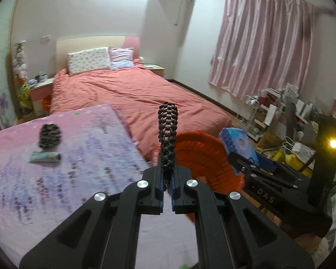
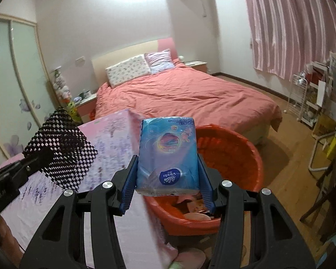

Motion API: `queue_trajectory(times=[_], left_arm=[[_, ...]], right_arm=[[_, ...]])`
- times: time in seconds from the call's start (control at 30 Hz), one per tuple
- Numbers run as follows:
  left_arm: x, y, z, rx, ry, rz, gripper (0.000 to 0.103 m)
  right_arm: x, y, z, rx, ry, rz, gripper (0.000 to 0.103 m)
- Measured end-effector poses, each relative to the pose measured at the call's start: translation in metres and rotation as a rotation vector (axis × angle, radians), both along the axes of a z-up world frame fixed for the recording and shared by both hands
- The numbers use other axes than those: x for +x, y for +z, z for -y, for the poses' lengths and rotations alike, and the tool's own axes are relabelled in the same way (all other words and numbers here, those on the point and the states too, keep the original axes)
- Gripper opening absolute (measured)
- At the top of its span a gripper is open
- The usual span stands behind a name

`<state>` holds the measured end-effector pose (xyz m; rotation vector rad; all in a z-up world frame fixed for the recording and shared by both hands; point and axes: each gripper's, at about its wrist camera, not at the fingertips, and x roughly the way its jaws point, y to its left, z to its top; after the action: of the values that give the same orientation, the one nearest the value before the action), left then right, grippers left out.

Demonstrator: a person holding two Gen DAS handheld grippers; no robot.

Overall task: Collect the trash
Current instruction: 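Carry the mesh mat and tissue pack to the basket and open both tools, then return both tools to the bed toward the lotion tube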

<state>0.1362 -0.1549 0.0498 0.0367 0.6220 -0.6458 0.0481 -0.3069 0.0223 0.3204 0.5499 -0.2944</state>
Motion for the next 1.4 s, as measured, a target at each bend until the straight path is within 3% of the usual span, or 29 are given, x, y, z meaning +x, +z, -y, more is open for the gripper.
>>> queue_trajectory(times=[0.57, 0.63, 0.7, 0.77, 0.93, 1.07, 1.2, 1.4], left_arm=[[0.045, -0.051, 0.098, 0.027, -0.101, -0.122, 0.007], [0.054, -0.064, 0.105, 0.049, -0.089, -0.139, 0.013], [0.060, -0.073, 0.106, 0.063, -0.074, -0.153, 0.032], [0.068, -0.083, 0.104, 0.077, -0.053, -0.165, 0.042], [0.080, -0.093, 0.084, 0.111, 0.003, -0.164, 0.060], [0.090, -0.096, 0.052, 0.145, 0.092, -0.150, 0.073], [0.113, -0.098, 0.006, 0.165, 0.251, -0.164, 0.082], [0.163, -0.101, -0.083, 0.180, 0.571, -0.197, 0.082]], right_arm=[[0.016, -0.029, 0.078, 0.136, -0.058, 0.035, 0.052], [0.020, -0.037, 0.080, 0.157, -0.046, 0.026, 0.054], [0.027, -0.046, 0.083, 0.162, -0.035, 0.012, 0.058], [0.031, -0.052, 0.081, 0.149, -0.034, -0.008, 0.066], [0.029, -0.064, 0.077, 0.152, -0.043, -0.037, 0.071], [0.028, -0.066, 0.074, 0.138, -0.040, -0.059, 0.071], [0.030, -0.068, 0.063, 0.115, -0.029, -0.082, 0.071], [0.041, -0.070, 0.031, 0.062, 0.021, -0.119, 0.071]])
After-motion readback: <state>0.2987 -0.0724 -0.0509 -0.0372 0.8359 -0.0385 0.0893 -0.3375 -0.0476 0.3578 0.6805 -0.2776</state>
